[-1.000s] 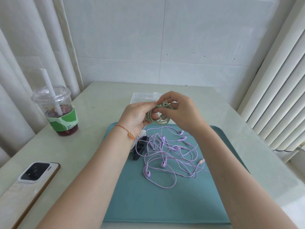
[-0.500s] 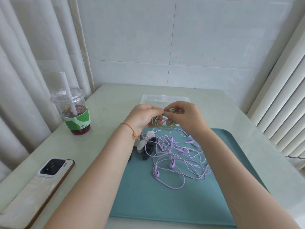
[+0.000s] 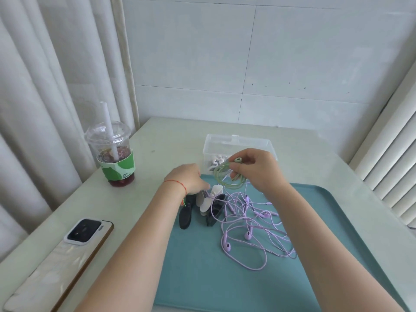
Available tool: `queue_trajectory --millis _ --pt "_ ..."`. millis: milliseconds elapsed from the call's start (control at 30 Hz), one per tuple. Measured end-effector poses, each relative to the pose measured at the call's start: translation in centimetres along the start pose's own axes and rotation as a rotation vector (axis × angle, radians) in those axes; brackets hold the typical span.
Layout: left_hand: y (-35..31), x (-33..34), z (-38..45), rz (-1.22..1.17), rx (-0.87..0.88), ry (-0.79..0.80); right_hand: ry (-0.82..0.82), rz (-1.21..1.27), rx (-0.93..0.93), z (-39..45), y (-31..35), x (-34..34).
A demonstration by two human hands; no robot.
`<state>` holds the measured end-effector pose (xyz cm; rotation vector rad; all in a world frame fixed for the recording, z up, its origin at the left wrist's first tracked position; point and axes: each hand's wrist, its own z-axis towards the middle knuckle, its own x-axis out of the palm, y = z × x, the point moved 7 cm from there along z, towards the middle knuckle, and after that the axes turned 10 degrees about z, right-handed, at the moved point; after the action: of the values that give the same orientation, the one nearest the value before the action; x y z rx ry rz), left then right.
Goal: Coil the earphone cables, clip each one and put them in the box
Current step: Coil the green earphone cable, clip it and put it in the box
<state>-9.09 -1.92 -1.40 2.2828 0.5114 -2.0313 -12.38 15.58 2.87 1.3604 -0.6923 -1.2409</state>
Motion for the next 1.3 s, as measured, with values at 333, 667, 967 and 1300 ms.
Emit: queue_trajectory --millis 333,667,967,1300 --pt "0.6 -0.4 1.2 -0.323 0.041 -0.056 -0.019 0.012 -0.03 -0.3 0.5 -1.0" --pt "2.0 0.5 1.0 0.129 -0.075 -0.046 -0.017 0.014 -0.051 -0.4 0.9 -1.2" --pt "-2.9 -2.8 -1.5 -1.401 0.224 0.063 0.094 0.356 0.015 -0.3 1.3 -1.9" --pt "-3.7 -2.2 -1.2 -1.368 0.153 0.036 0.265 0.696 0.087 -0.7 2.1 -2.3"
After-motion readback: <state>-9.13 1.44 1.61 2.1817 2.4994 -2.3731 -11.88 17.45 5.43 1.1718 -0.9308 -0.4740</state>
